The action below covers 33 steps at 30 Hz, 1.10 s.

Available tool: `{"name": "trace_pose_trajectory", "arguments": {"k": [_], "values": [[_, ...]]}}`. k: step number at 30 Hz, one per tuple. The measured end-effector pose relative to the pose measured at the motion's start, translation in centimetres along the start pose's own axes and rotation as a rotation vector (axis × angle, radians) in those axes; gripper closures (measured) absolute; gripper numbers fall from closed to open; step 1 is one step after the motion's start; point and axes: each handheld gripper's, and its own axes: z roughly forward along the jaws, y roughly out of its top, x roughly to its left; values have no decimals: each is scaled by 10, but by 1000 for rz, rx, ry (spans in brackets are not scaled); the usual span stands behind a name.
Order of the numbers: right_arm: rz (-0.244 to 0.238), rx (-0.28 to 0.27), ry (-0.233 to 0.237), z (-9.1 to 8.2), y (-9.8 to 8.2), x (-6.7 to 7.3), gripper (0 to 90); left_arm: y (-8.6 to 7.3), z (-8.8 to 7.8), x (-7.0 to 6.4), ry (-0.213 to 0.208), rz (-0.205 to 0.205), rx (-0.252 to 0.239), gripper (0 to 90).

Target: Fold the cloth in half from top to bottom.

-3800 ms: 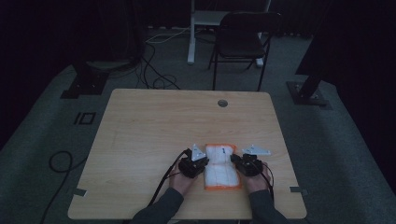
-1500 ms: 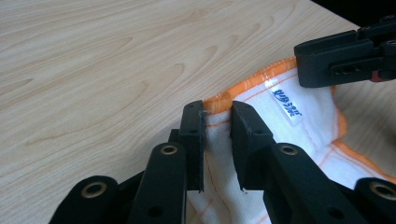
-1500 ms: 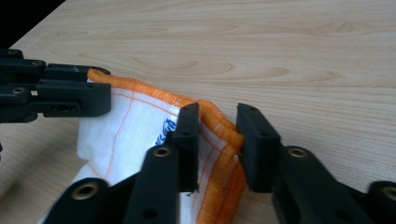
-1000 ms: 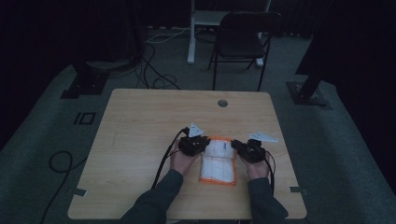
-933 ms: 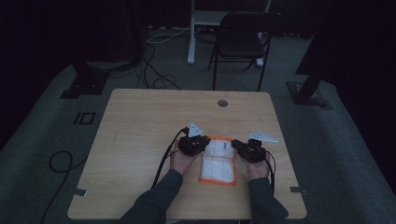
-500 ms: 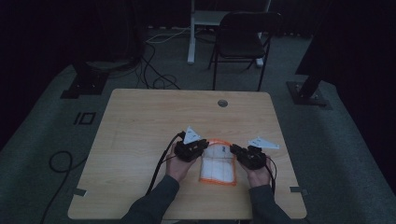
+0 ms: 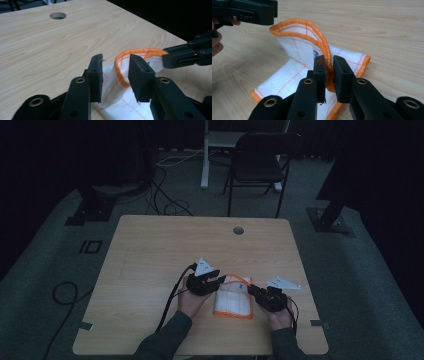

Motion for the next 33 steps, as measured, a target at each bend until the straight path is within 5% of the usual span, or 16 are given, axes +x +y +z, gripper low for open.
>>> {"name": "trace_pose_trajectory", "arguments": {"k": [3, 13, 24, 30, 33], "values": [[4, 1, 8, -2, -3, 2, 806, -3, 4, -3, 2, 2, 25, 636], [-1, 15, 32, -9, -14, 8, 796, -21, -2, -11, -12, 22, 77, 860], [9, -16, 61, -20, -20, 8, 664, -48, -6, -15, -33, 23, 125, 844], [0, 8, 46, -15, -23, 11, 668, -61, -5, -22, -41, 37, 151, 833], [-14, 48, 40, -9, -28, 17, 598, -66, -4, -23, -43, 33, 158, 833]]}}
